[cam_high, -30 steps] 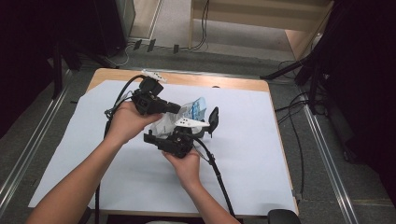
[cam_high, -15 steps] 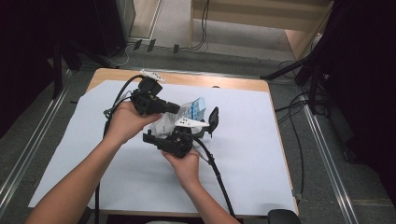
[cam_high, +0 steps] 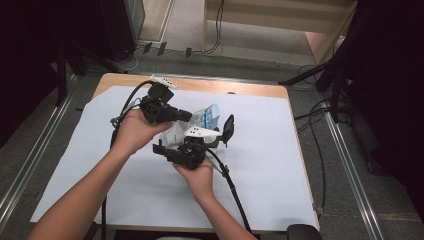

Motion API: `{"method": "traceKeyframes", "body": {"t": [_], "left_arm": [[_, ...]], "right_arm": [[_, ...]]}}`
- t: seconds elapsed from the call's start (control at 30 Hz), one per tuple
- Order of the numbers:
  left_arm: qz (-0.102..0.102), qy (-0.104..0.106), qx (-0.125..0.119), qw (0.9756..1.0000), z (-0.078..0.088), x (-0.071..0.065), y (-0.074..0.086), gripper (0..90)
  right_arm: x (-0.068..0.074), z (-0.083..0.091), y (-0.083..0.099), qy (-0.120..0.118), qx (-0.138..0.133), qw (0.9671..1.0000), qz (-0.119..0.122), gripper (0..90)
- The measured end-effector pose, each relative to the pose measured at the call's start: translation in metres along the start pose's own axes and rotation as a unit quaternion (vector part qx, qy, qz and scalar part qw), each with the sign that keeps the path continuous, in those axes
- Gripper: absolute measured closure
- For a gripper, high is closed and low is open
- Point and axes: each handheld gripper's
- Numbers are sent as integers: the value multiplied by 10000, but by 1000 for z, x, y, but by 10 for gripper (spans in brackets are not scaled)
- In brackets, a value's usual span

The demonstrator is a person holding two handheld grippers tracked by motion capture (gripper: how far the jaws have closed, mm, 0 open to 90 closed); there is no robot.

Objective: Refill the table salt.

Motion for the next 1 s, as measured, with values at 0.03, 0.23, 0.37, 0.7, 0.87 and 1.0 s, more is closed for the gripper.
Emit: {"method": "traceKeyframes", "body": {"t": [0.03, 0.23, 0.37, 0.7, 0.87, 1.0], "left_arm": [[-2, -5, 6, 10000, 0, 0, 0, 889], [-1, 35, 12, 10000, -1, 0, 0, 888], [-3, 39, 22, 10000, 0, 0, 0, 877], [-38, 51, -71, 10000, 3, 2, 1, 862], [-61, 71, -57, 9999, 4, 2, 2, 855], [-93, 74, -82, 9999, 5, 2, 3, 850]], "right_arm": [[0, 0, 0, 31, 34, 10000, 36, 627], [2, 0, -1, 89, 101, 9999, 38, 665], [1, 0, 0, 37, 62, 10000, -3, 673], [2, 0, -1, -102, -53, 9999, -10, 681], [1, 0, -1, -170, -71, 9998, -22, 682], [0, 0, -2, -270, -143, 9995, -55, 684]]}}
Point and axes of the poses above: each handheld gripper's, and its own axes: z roughly backward along the jaws, y roughly out of its underside, x roughly to its left, and after that the axes turned 5 degrees about x, right-handed
